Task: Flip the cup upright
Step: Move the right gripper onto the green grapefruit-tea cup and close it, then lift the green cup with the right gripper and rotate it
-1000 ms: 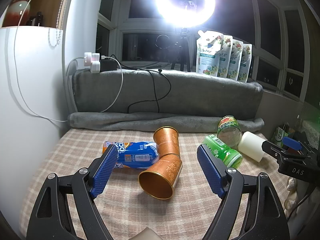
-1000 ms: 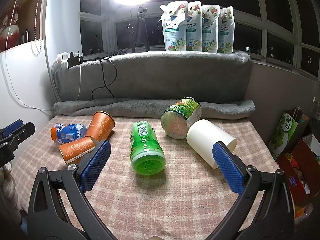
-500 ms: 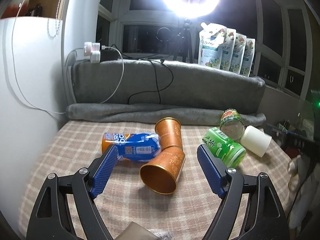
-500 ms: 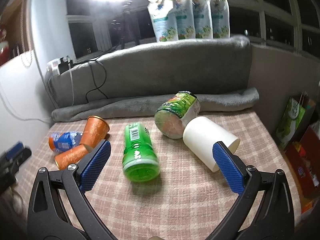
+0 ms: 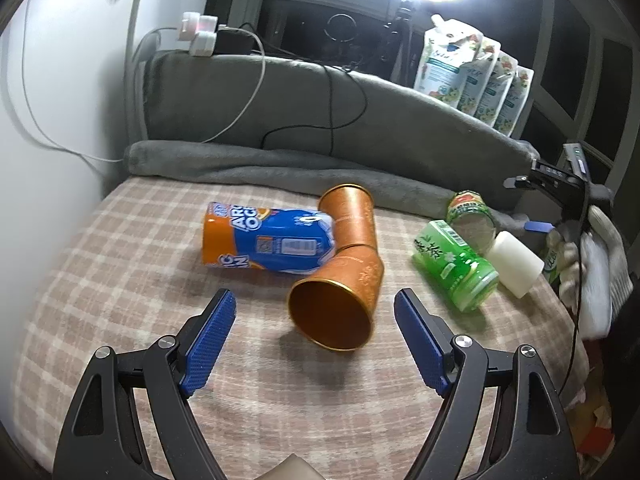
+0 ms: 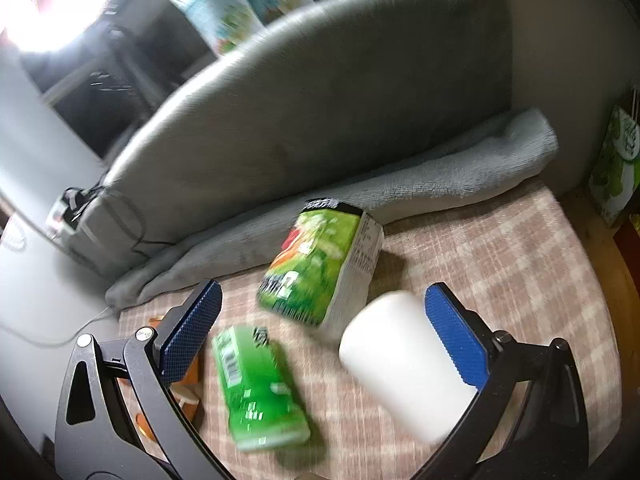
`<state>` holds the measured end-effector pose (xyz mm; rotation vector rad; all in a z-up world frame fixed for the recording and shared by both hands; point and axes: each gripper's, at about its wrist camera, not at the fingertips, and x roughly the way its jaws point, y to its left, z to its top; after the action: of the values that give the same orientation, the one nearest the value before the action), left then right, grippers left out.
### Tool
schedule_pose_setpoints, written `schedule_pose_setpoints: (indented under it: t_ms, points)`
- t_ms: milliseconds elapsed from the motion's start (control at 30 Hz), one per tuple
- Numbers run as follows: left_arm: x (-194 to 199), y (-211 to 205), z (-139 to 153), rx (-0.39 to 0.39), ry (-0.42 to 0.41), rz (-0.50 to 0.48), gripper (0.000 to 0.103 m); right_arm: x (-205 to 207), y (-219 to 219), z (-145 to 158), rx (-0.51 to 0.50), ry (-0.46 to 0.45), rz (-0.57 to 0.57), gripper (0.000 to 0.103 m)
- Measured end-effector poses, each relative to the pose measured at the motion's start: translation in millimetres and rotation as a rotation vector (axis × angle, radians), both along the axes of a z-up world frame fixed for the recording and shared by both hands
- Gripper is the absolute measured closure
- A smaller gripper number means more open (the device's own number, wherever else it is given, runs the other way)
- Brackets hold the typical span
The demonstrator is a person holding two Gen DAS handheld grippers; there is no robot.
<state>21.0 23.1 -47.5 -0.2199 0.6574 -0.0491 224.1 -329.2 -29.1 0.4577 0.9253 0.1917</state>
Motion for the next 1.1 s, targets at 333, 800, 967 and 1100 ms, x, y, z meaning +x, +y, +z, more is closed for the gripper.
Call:
schedule_pose_setpoints:
  t_ms: [333,800,967,1100]
  points:
    - [4,13,-3,-0.01,0.009,0.031,0.021,47,12,-30,0.054,0.165,-0.001,0.0]
    - [8,20,-5,-0.016,0.006,0.053,0.021,55,36,-70,0.095,0.293,0.028,0.013]
    - [8,19,-3,-0.008,0.001,0.055,0.021,70,36,-71,0.107,0.29,0.029,0.015]
    - [6,18,0,-0.003,-0.008,0.052,0.021,79,33,-68,0.134,0.27,0.045,0.016]
